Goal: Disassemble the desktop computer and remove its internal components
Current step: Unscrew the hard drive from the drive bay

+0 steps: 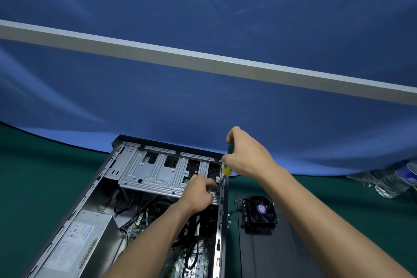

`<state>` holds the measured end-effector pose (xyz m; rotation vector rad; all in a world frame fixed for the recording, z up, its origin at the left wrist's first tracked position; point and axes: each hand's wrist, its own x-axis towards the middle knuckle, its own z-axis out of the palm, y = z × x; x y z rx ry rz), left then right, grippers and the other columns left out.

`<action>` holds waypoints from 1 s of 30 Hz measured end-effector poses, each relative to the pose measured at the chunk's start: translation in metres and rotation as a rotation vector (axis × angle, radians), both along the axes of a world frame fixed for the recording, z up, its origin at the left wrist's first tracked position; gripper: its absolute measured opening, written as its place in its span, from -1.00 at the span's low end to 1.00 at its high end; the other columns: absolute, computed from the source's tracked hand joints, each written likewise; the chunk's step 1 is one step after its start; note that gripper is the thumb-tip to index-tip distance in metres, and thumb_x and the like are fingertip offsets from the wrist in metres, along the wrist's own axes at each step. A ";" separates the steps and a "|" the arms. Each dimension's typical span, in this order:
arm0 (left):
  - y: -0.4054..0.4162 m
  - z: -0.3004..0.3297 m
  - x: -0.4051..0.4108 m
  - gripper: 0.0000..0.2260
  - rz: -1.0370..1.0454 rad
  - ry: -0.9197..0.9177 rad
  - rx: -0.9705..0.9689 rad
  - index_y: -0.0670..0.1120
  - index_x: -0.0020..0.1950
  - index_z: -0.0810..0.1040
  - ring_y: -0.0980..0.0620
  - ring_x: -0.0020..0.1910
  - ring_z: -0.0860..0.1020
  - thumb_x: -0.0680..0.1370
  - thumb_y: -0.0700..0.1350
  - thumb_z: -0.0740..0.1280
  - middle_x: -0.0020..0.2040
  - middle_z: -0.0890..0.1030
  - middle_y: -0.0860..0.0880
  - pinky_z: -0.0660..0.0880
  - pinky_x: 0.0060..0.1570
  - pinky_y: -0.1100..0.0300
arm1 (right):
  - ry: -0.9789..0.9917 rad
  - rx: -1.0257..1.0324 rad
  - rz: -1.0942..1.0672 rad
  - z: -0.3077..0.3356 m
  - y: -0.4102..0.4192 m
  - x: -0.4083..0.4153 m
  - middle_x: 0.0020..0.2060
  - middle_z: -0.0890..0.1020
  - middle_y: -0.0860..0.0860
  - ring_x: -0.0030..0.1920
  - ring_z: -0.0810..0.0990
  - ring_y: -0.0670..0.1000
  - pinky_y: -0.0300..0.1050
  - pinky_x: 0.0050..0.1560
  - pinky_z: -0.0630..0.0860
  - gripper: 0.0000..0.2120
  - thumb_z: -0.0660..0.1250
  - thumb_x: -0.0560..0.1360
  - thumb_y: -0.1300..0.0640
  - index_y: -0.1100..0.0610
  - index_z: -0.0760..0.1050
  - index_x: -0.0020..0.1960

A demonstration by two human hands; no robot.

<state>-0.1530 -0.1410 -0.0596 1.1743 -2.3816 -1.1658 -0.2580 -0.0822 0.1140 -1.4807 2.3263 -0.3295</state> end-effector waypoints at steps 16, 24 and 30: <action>-0.001 0.001 -0.003 -0.69 0.057 0.018 0.126 -0.01 -0.18 0.56 0.04 -0.08 0.41 0.38 -0.41 0.21 -0.13 0.44 0.03 0.36 -0.15 0.25 | -0.014 0.034 -0.079 -0.002 -0.002 0.007 0.00 0.39 0.03 -0.11 0.49 0.13 -0.07 -0.20 0.35 -0.79 0.21 0.49 0.13 0.11 0.25 0.08; -0.002 0.000 -0.003 -0.66 0.038 0.021 0.121 -0.04 -0.11 0.61 0.07 -0.07 0.39 0.38 -0.42 0.19 -0.14 0.41 0.07 0.36 -0.12 0.32 | -0.062 -0.073 -0.168 -0.008 -0.004 0.007 -0.01 0.34 0.04 -0.13 0.44 0.15 -0.07 -0.23 0.30 -0.82 0.17 0.52 0.16 0.12 0.20 0.07; -0.002 0.002 -0.002 -0.65 0.033 0.005 0.101 -0.03 -0.11 0.61 0.08 -0.04 0.40 0.39 -0.41 0.16 -0.14 0.42 0.08 0.35 -0.08 0.31 | 0.070 -0.078 -0.155 -0.013 -0.001 0.000 -0.09 0.52 0.06 -0.11 0.50 0.15 -0.08 -0.22 0.33 -0.76 0.18 0.55 -0.07 0.11 0.29 -0.01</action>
